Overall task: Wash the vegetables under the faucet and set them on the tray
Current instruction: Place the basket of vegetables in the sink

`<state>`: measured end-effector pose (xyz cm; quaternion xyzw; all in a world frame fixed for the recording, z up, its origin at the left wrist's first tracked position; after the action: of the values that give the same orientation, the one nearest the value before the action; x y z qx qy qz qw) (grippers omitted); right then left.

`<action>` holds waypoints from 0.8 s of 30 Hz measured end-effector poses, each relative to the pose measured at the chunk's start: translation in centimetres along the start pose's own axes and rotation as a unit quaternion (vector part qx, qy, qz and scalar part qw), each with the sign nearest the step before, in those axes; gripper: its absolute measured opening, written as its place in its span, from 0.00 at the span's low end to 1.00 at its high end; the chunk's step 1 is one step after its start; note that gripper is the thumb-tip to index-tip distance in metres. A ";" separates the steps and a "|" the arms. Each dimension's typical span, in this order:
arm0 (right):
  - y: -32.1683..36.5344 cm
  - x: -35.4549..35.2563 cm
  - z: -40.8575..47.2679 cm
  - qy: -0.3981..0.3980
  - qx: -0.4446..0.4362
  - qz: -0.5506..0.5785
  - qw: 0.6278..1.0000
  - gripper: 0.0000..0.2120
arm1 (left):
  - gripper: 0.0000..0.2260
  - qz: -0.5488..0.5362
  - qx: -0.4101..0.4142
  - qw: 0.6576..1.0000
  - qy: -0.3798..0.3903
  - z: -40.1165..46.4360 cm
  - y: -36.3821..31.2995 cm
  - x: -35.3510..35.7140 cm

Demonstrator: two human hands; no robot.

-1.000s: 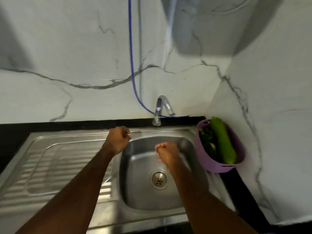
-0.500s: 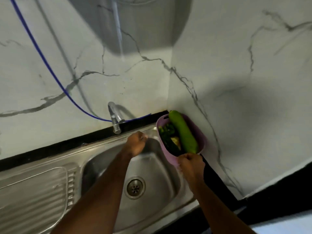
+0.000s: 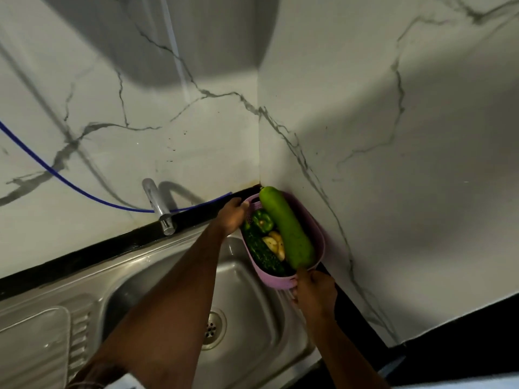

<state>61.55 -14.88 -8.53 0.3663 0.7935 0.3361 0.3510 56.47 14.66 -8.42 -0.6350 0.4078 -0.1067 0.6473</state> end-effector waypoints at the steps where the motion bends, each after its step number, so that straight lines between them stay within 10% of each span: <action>1: -0.3 0.1 0.3 -0.001 -0.001 0.000 1.000 0.22 | 0.33 -0.004 -0.001 1.000 0.004 -1.0 -1.8 0.1; 5: -1.1 0.5 1.4 0.004 -0.006 0.006 1.000 0.28 | 0.20 -0.008 -0.022 0.999 0.024 -4.8 -7.7 0.2; 24: 2.5 2.6 1.7 0.071 -0.050 -0.070 0.994 0.12 | 0.30 -0.224 -0.150 0.955 -0.123 -14.1 -0.2 -5.3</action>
<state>62.53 -10.99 -8.28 0.2669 0.8224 0.3753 0.3341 43.80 7.76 -4.16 -0.8080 0.1837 -0.1081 0.5493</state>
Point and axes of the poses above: each hand's wrist, its own z-axis towards the middle knuckle, its own x-axis out of the palm, y = z × x, the point moved 2 cm from there along z, towards the middle knuckle, and after that the axes turned 14 degrees about x, right-handed, at the moved point
